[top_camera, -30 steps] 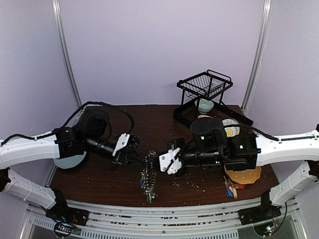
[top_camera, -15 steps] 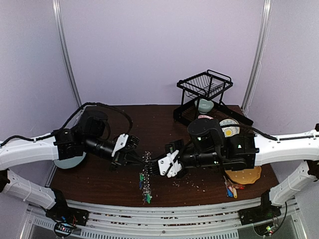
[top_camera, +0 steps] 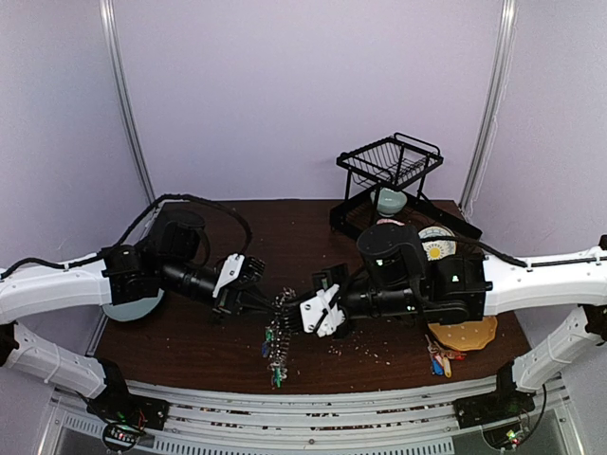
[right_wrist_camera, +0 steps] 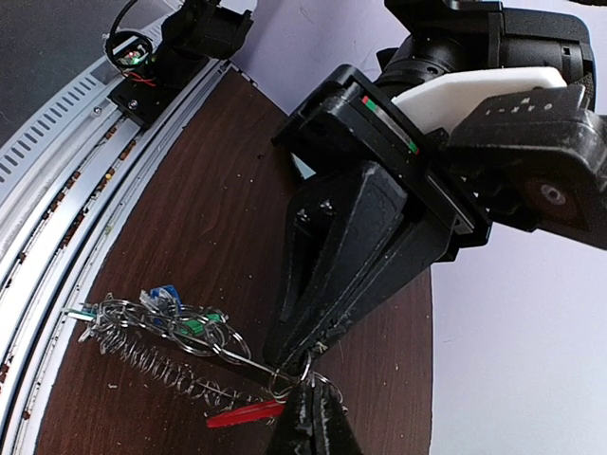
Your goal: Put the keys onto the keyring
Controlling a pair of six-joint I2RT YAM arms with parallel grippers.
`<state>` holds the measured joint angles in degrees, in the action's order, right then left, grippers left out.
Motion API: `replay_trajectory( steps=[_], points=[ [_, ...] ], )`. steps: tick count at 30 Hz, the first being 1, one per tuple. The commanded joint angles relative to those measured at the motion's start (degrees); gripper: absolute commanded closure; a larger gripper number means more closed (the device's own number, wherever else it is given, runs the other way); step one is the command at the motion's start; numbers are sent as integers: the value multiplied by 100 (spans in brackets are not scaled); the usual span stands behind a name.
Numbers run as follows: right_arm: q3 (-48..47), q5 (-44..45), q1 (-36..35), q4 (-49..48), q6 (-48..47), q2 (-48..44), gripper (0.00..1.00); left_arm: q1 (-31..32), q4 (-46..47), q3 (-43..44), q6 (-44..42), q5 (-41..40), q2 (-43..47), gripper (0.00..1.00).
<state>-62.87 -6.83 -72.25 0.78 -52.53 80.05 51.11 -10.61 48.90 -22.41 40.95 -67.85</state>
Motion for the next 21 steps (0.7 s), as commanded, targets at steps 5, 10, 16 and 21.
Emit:
replay_trajectory(
  steps=[5, 10, 16, 21],
  points=[
    [-151, -221, 0, 134, -113, -25, 100, 18, 463, 40, 62, 1, 132, 100],
    [-124, -222, 0, 252, -152, -76, 100, 18, 471, 36, 71, 1, 127, 100],
    [-90, -256, 0, 395, -186, -112, 100, 20, 484, 27, 68, 1, 132, 100],
    [3, -257, 0, 372, -153, -180, 100, 13, 554, -27, 77, -113, 187, 100]
  ],
)
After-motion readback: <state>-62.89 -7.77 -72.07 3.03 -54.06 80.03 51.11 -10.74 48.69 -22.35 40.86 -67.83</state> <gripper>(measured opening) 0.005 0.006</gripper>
